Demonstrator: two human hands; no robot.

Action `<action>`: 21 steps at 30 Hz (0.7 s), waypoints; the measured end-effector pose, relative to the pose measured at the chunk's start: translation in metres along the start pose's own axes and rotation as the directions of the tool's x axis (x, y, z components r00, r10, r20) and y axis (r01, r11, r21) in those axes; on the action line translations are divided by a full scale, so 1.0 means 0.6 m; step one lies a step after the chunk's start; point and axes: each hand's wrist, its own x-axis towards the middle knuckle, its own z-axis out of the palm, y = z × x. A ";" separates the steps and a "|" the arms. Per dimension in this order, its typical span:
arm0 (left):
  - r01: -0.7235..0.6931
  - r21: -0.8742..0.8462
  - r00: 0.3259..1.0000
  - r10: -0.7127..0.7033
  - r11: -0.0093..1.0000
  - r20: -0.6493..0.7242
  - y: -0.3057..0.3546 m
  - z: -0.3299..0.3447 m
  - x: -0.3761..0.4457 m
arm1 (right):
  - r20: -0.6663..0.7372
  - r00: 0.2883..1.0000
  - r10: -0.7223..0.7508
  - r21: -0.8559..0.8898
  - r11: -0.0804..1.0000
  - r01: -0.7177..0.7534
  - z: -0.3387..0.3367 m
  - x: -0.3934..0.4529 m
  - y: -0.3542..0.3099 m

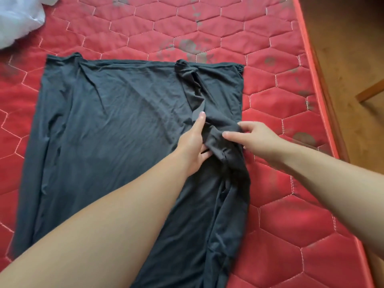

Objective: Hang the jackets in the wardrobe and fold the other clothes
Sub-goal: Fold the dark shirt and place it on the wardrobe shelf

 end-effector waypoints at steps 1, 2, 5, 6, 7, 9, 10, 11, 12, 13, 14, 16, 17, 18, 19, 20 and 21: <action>0.003 0.041 1.000 -0.004 0.999 0.023 -0.008 0.003 -0.008 | -0.055 0.998 -0.016 0.069 0.997 0.019 0.002 -0.001 -0.010; 0.009 0.074 0.998 -0.014 0.997 0.063 -0.016 0.006 -0.016 | -0.104 0.994 -0.019 0.146 0.989 0.034 0.005 0.000 -0.018; -0.019 0.289 0.986 -0.030 0.957 0.164 -0.051 0.015 -0.040 | -0.122 0.991 0.046 0.378 0.926 0.003 0.012 0.006 -0.045; -0.051 0.395 0.982 -0.026 0.917 0.189 -0.066 0.014 -0.047 | -0.082 0.994 0.073 0.447 0.894 -0.029 0.011 0.006 -0.049; -0.083 0.496 0.978 -0.025 0.865 0.207 -0.080 0.012 -0.053 | -0.018 0.995 0.095 0.502 0.862 -0.073 0.010 0.005 -0.051; -0.092 0.569 0.968 -0.060 0.818 0.243 -0.101 0.006 -0.057 | 0.106 0.987 0.119 0.526 0.836 -0.157 0.008 0.000 -0.043; -0.056 0.521 0.957 -0.102 0.852 0.270 -0.106 0.005 -0.060 | 0.143 0.980 0.139 0.487 0.852 -0.192 0.007 -0.001 -0.030; -0.020 0.446 0.938 -0.138 0.895 0.318 -0.109 0.005 -0.064 | 0.165 0.971 0.171 0.423 0.877 -0.226 0.008 -0.005 -0.018; 0.040 0.365 0.914 -0.181 0.930 0.362 -0.110 0.004 -0.067 | 0.171 0.963 0.210 0.354 0.899 -0.259 0.008 -0.008 -0.004; 0.110 0.279 0.891 -0.219 0.954 0.398 -0.112 0.003 -0.069 | 0.170 0.955 0.245 0.284 0.915 -0.285 0.008 -0.010 0.008; 0.172 0.203 0.873 -0.245 0.964 0.421 -0.113 -0.001 -0.074 | 0.174 0.947 0.269 0.225 0.926 -0.304 0.007 -0.014 0.017; 0.251 0.090 0.843 -0.264 0.964 0.469 -0.123 -0.014 -0.076 | 0.253 0.922 0.294 0.125 0.935 -0.332 0.000 -0.026 0.030; 0.279 0.051 0.823 -0.266 0.959 0.501 -0.128 -0.020 -0.077 | 0.327 0.897 0.297 0.076 0.938 -0.339 -0.003 -0.033 0.034; 0.300 0.015 0.817 -0.265 0.954 0.512 -0.130 -0.025 -0.079 | 0.405 0.864 0.298 0.045 0.938 -0.344 -0.005 -0.038 0.039; 0.315 -0.026 0.820 -0.259 0.949 0.510 -0.132 -0.030 -0.079 | 0.475 0.829 0.297 0.026 0.936 -0.350 -0.006 -0.044 0.041; 0.314 -0.058 0.834 -0.246 0.948 0.495 -0.138 -0.034 -0.075 | 0.526 0.795 0.302 -0.022 0.939 -0.342 -0.006 -0.045 0.046; 0.310 -0.086 0.846 -0.234 0.947 0.478 -0.141 -0.037 -0.073 | 0.556 0.767 0.319 -0.111 0.944 -0.312 -0.005 -0.047 0.048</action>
